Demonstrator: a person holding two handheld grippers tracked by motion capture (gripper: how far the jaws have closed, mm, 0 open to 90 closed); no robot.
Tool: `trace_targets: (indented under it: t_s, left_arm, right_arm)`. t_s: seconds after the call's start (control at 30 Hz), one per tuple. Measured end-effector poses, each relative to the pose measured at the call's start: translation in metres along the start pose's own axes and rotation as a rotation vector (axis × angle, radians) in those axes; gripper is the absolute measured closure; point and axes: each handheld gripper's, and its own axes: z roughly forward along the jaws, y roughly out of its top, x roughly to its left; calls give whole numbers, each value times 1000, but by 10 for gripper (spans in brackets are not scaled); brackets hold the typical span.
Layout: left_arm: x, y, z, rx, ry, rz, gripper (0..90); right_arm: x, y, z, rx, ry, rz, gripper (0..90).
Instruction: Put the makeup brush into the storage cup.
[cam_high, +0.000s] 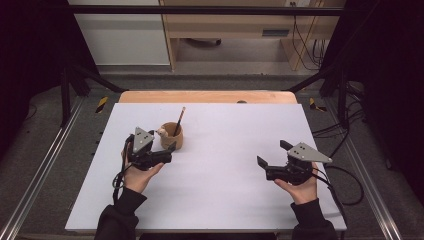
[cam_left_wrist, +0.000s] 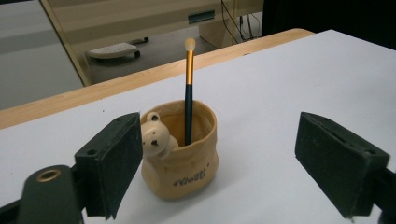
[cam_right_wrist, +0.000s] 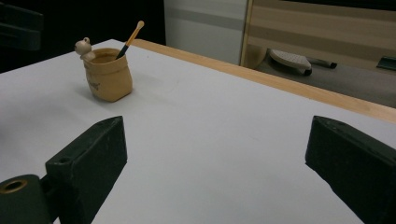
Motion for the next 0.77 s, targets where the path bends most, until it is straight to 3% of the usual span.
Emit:
trace_targets:
  t_s: [0.17, 0.4, 0.6, 0.77]
  left_arm:
    - [5, -8, -21, 0, -24, -21, 89]
    - [14, -22, -44, -8, -13, -35, 77]
    - [20, -34, -50, -16, 5, -49, 86]
    - [21, -43, -53, 6, 4, -49, 79]
  right_arm:
    - [-2, -1, -4, -1, -10, 0, 57]
    - [-4, -2, -9, -2, -27, -3, 54]
    - [-4, -2, -12, -9, -31, 7, 54]
    - [-7, -5, -15, -13, -32, 27, 56]
